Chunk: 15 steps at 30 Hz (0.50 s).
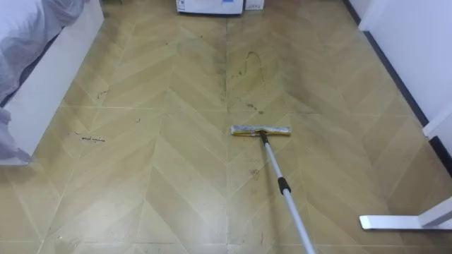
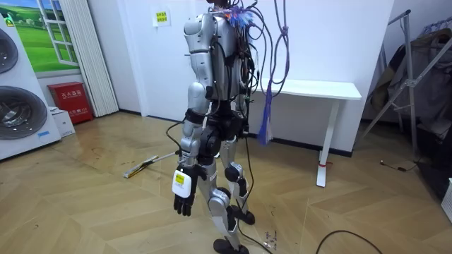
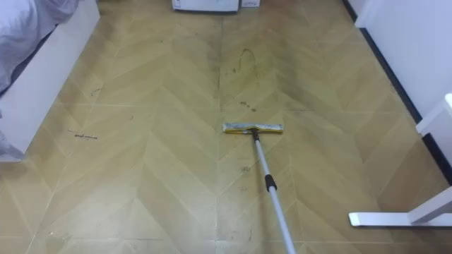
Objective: Mop floor
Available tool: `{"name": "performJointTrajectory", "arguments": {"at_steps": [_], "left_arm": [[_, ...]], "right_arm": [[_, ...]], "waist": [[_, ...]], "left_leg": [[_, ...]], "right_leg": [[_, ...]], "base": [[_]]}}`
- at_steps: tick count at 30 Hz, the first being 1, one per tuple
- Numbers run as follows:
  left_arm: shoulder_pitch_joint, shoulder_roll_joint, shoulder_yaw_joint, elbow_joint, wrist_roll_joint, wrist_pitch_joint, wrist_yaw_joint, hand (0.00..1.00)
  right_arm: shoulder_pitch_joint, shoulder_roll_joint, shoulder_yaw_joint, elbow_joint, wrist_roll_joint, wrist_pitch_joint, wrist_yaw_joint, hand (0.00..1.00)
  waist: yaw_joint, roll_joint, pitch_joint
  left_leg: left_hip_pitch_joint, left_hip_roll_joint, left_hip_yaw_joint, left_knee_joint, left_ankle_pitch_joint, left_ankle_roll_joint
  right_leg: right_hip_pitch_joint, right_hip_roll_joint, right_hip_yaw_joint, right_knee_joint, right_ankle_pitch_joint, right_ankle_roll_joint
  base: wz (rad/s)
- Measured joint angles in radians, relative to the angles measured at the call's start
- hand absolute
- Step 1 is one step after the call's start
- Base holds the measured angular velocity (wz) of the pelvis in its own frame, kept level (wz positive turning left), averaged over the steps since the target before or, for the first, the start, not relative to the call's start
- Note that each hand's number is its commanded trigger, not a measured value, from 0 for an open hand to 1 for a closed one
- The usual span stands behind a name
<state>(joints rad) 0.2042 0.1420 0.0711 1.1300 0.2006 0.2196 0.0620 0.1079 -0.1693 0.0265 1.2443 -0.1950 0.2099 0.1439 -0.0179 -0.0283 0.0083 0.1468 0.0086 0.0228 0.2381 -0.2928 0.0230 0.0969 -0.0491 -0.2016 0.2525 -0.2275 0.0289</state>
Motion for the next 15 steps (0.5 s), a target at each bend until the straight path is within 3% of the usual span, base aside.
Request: {"name": "performJointTrajectory", "arguments": {"at_steps": [7, 15], "left_arm": [[0.028, 0.002, 0.003, 0.000, 0.000, 0.021, -0.014, 0.00], [0.041, -0.007, -0.014, -0.008, -0.001, 0.040, -0.006, 0.00]], "right_arm": [[0.003, 0.002, -0.002, 0.001, -0.004, 0.002, 0.000, 1.00], [0.012, 0.002, 0.010, 0.002, 0.012, 0.023, -0.014, 1.00]], "waist": [[0.000, 0.002, 0.0006], [-0.001, 0.013, -0.0051]], "left_leg": [[0.001, 0.002, -0.004, -0.003, 0.000, 0.000], [0.001, 0.003, -0.025, -0.005, 0.000, 0.000]], "right_leg": [[0.004, 0.002, -0.006, -0.002, 0.000, 0.000], [0.007, 0.005, -0.015, -0.015, 0.001, -0.002]], "base": [[0.03], [0.05]]}}
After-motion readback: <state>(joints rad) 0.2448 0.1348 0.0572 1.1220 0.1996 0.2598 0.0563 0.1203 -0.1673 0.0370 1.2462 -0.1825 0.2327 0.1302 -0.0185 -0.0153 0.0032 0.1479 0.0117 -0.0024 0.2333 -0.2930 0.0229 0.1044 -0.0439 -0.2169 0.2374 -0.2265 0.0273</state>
